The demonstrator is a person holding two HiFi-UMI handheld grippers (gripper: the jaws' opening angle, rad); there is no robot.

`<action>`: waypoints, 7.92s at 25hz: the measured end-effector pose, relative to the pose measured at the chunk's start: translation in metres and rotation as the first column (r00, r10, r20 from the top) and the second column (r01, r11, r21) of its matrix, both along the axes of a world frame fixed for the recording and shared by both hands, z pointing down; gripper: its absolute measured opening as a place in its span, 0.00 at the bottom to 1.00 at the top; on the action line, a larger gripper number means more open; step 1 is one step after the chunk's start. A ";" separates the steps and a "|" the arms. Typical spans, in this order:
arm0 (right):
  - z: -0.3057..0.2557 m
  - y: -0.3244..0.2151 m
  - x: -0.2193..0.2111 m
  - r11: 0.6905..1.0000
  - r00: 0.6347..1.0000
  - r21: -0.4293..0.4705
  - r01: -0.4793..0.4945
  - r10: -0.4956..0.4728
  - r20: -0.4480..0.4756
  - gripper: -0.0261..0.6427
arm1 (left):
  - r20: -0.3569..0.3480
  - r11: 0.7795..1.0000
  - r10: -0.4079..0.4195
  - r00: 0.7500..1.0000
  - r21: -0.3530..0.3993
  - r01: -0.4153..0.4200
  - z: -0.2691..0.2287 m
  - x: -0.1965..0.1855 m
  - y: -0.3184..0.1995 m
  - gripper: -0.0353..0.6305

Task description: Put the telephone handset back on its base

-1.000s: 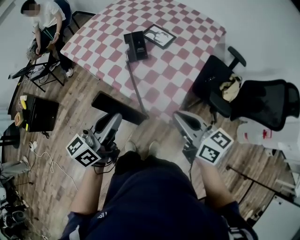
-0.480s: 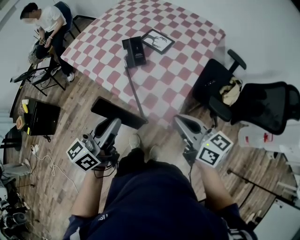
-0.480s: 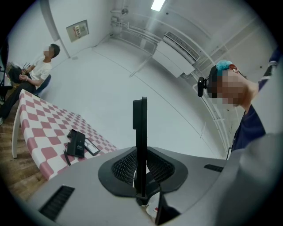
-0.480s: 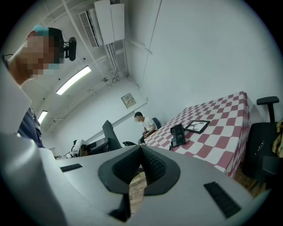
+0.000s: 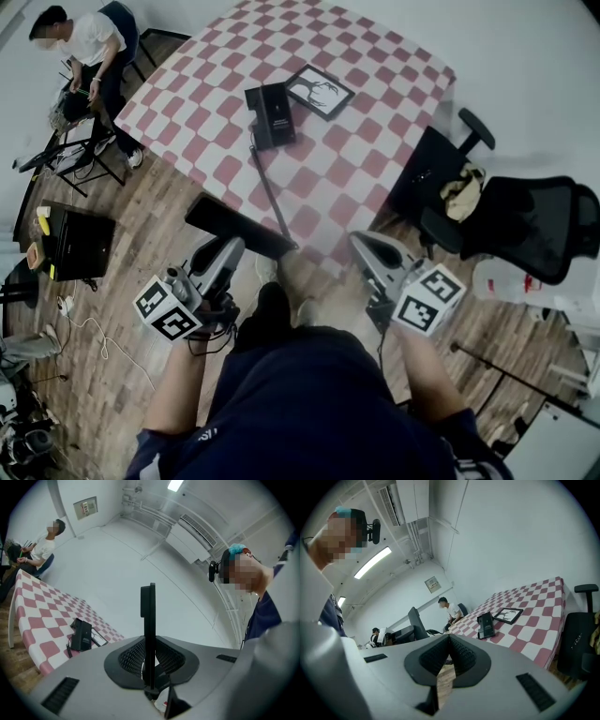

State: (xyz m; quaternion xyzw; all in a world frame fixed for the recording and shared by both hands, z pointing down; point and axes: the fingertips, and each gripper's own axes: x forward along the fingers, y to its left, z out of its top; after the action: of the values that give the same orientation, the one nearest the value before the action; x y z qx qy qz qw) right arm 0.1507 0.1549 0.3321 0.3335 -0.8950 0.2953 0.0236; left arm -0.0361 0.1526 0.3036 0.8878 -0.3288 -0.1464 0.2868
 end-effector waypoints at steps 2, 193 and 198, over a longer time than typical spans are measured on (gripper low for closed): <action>0.001 -0.014 -0.009 1.000 1.000 -0.003 -0.005 0.005 -0.006 0.06 | -0.004 1.000 0.009 1.000 -0.005 -0.009 0.004 -0.007 -0.016 0.19; 0.008 -0.177 -0.103 0.996 0.992 0.008 0.087 -0.086 -0.090 0.06 | 0.394 0.942 0.334 0.856 -0.160 -0.294 0.062 0.001 -0.175 0.13; 0.009 -0.171 -0.105 0.995 0.991 -0.001 0.095 -0.095 -0.096 0.06 | 0.409 0.937 0.349 0.843 -0.157 -0.312 0.064 0.007 -0.167 0.13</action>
State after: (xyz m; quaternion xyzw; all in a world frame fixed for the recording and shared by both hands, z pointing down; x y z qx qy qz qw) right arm 0.0459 -0.0160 0.3412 0.3045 -0.9082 0.2757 0.0800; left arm -0.0295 -0.0142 0.3674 0.9283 -0.2320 0.1188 0.2651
